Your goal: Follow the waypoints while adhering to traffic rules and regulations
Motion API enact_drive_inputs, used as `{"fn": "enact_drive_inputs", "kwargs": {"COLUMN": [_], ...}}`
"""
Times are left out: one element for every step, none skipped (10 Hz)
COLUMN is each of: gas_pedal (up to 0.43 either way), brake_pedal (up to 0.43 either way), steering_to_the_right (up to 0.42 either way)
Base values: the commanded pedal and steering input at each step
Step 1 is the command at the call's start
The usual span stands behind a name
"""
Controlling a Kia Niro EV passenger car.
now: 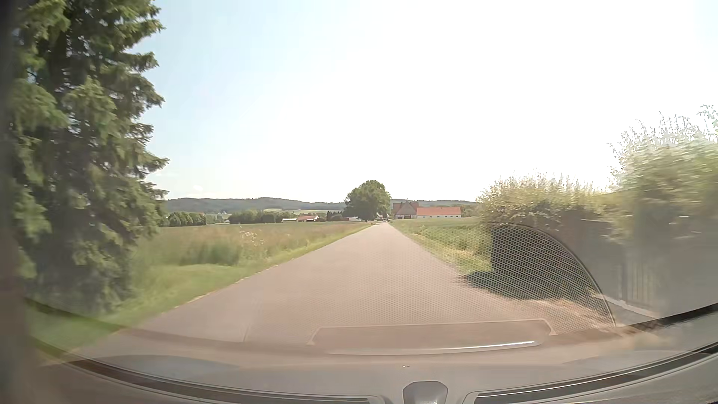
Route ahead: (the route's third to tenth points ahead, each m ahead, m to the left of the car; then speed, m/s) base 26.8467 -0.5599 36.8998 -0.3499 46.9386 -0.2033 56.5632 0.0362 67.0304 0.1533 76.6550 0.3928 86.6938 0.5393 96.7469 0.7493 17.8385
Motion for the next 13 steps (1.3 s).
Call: {"fn": "enact_drive_inputs", "kwargs": {"gas_pedal": [0.378, 0.378, 0.378, 0.378, 0.378, 0.378, 0.378, 0.378, 0.378, 0.378, 0.378, 0.37, 0.37], "brake_pedal": [0.006, 0.006, 0.006, 0.006, 0.006, 0.006, 0.006, 0.006, 0.006, 0.006, 0.006, 0.006, 0.006], "steering_to_the_right": [0.005, 0.005, 0.005, 0.004, 0.004, 0.004, 0.003, 0.002, 0.001, 0.0, -0.001, -0.002, -0.001]}}
